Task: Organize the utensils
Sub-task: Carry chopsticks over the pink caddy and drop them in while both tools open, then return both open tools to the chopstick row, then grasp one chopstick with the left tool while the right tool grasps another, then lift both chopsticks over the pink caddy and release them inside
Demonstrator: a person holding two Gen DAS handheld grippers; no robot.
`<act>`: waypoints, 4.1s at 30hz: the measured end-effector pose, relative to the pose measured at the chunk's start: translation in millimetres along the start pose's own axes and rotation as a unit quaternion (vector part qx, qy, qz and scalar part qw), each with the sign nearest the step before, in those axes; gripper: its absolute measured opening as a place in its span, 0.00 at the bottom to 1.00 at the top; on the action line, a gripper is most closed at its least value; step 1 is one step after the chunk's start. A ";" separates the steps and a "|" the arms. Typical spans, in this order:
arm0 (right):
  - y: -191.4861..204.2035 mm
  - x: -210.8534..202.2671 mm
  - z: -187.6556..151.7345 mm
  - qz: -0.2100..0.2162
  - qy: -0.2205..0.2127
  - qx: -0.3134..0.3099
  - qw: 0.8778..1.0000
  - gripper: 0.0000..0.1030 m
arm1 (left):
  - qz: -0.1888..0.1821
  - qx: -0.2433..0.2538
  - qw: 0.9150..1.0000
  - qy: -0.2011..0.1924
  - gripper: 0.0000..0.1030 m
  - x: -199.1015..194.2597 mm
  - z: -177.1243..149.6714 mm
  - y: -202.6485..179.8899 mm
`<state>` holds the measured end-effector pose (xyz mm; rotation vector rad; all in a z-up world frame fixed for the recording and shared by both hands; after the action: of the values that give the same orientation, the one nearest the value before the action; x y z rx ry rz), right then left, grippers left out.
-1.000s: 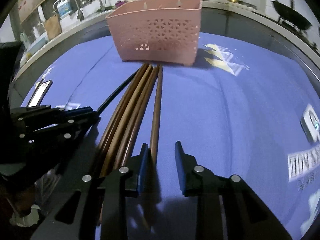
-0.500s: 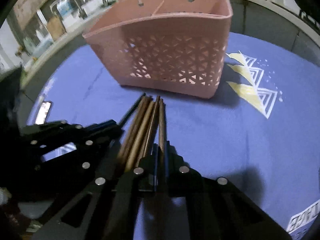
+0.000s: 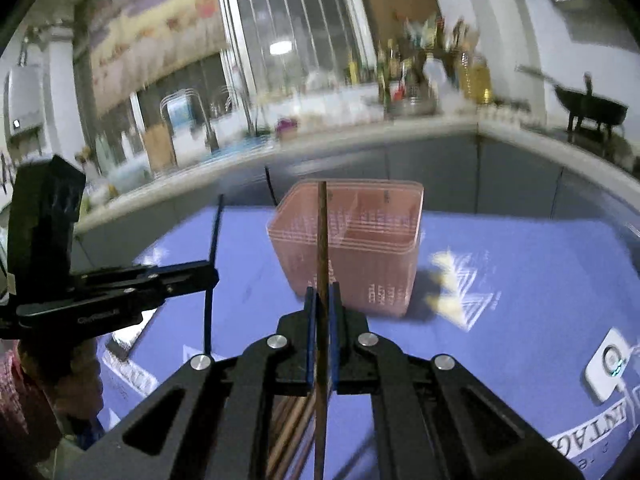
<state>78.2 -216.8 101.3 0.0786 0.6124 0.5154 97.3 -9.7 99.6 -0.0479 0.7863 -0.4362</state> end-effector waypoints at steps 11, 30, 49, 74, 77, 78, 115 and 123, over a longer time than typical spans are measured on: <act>18.1 -15.1 118.9 0.005 -0.111 -0.008 0.994 0.06 | 0.028 0.013 0.990 -0.135 0.04 -73.1 117.2 -4.4; -3.3 99.1 109.1 -0.048 -0.121 -0.023 0.991 0.06 | 0.117 0.007 0.982 -0.146 0.05 41.6 121.9 20.9; -4.7 23.9 56.5 -0.005 -0.107 0.053 0.993 0.36 | 0.142 -0.027 0.973 -0.181 0.47 -32.1 68.7 8.5; 25.8 52.3 -146.7 -0.036 0.200 0.033 0.979 0.22 | -0.008 -0.059 0.985 0.160 0.21 88.9 -124.0 -20.7; 21.0 50.1 -145.7 -0.060 0.195 0.030 0.979 0.22 | 0.011 -0.041 0.987 0.155 0.21 91.4 -123.1 -26.5; 18.4 49.0 -146.1 -0.067 0.193 0.034 0.978 0.22 | 0.015 -0.037 0.987 0.155 0.21 92.4 -120.6 -27.2; -20.6 137.5 -74.1 -0.068 0.212 -0.031 0.975 0.21 | 0.094 -0.029 0.980 0.174 0.32 147.3 -43.1 8.0; -18.0 148.8 -63.4 -0.018 0.210 -0.018 0.977 0.05 | 0.077 -0.035 0.982 0.169 0.04 149.6 -38.6 20.4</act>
<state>153.7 -165.4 -33.4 -0.0798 1.0155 0.5107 171.0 -46.0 -32.8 0.0229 1.1310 -0.2718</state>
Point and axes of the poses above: each gripper's, at about its wrist camera, not at the fingertips, and x roughly the way its jaws point, y to its left, z to its top, the point moved 3 cm from there along x, roughly the way its jaws point, and after that the axes turned 8 degrees about y, right-handed, at the moved point
